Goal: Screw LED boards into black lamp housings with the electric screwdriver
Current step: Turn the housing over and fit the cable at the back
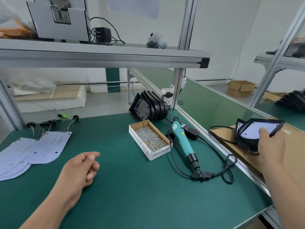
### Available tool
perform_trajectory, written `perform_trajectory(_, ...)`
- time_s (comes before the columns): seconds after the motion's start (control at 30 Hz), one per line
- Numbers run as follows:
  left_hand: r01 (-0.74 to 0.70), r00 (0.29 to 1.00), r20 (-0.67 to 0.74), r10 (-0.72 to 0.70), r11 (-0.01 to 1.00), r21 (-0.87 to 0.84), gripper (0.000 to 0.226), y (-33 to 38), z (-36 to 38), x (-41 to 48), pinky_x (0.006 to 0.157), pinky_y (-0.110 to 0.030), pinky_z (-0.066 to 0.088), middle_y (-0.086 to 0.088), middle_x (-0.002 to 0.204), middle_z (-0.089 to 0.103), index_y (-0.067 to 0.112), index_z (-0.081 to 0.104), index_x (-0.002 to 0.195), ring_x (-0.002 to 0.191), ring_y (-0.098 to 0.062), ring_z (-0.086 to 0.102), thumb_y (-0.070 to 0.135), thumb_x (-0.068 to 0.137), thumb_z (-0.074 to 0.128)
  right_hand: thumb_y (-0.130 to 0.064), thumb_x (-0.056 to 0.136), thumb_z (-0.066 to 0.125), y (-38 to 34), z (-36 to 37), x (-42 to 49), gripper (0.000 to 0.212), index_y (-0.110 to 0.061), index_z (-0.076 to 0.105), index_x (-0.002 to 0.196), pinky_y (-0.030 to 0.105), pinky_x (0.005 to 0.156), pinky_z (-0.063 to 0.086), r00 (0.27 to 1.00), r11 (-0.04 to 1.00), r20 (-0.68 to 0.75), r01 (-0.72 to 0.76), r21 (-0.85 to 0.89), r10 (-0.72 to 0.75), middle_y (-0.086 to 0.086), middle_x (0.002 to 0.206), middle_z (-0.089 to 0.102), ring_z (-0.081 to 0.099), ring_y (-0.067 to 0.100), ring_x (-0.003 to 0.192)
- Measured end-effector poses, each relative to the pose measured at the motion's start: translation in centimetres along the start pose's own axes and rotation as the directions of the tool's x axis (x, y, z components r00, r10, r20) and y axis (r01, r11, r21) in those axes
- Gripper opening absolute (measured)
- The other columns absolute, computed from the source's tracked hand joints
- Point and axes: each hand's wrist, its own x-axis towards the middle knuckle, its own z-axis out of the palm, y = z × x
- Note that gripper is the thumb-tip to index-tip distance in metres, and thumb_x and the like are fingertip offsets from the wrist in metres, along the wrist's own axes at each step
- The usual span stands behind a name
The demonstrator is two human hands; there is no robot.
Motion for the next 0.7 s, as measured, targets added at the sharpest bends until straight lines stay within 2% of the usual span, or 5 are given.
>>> perform_trajectory(0.17, 0.009, 1.0, 0.0, -0.009, 1.0, -0.003, 0.023, 0.0, 0.0, -0.1, 0.044, -0.023, 0.031, -0.002, 0.074, 0.064, 0.014, 0.068, 0.118, 0.053, -0.012, 0.041, 0.012, 0.112, 0.045, -0.044, 0.087, 0.054, 1.4, -0.4, 1.5, 0.045, -0.006, 0.055, 0.111, 0.06, 0.101, 0.047, 0.983, 0.97, -0.114, 0.119, -0.213, -0.146, 0.021, 0.125, 0.057, 0.051, 0.042, 0.116)
perform_trajectory(0.27, 0.021, 1.0, -0.001, -0.021, 1.0, -0.01, 0.025, 0.1, 0.0, -0.1, 0.044, -0.022, 0.033, -0.005, 0.078, 0.065, 0.012, 0.067, 0.118, 0.054, -0.012, 0.044, 0.009, 0.112, 0.043, -0.048, 0.089, 0.053, 1.7, -0.6, 1.8, 0.048, -0.009, 0.054, 0.115, 0.064, 0.107, 0.042, 0.973, 0.953, -0.15, 0.127, -0.274, -0.173, 0.018, 0.132, 0.054, 0.046, 0.043, 0.124)
perform_trajectory(0.5, 0.055, 0.999, 0.004, -0.055, 0.998, -0.035, 0.027, 0.4, 0.1, -0.3, 0.045, -0.023, 0.037, -0.008, 0.083, 0.065, 0.01, 0.066, 0.118, 0.054, -0.011, 0.046, 0.006, 0.11, 0.041, -0.035, 0.086, 0.051, 1.0, 0.3, 0.6, 0.048, -0.024, 0.045, 0.132, 0.065, 0.111, 0.041, 0.944, 0.89, -0.041, 0.295, -0.349, -0.329, 0.011, 0.148, 0.05, 0.049, 0.044, 0.133)
perform_trajectory(0.63, 0.109, 0.994, 0.024, -0.107, 0.992, -0.067, 0.029, 0.4, -0.1, -0.1, 0.054, -0.028, 0.04, -0.008, 0.084, 0.066, 0.009, 0.067, 0.119, 0.058, -0.014, 0.047, 0.003, 0.109, 0.041, -0.025, 0.091, 0.052, -0.2, 2.1, -1.9, 0.037, -0.007, 0.059, 0.123, 0.057, 0.118, 0.033, 0.817, 0.763, 0.027, 0.549, -0.341, -0.576, 0.016, 0.141, 0.051, 0.042, 0.039, 0.137)
perform_trajectory(0.7, 0.133, 0.991, 0.046, -0.129, 0.987, -0.094, 0.029, 0.5, -0.2, -0.1, 0.057, -0.028, 0.042, -0.008, 0.085, 0.067, 0.007, 0.067, 0.12, 0.059, -0.015, 0.047, -0.001, 0.108, 0.042, -0.026, 0.097, 0.053, -1.2, 4.1, -3.9, 0.04, -0.004, 0.065, 0.128, 0.048, 0.12, 0.028, 0.74, 0.68, 0.151, 0.665, -0.308, -0.655, 0.017, 0.139, 0.057, 0.043, 0.036, 0.137)
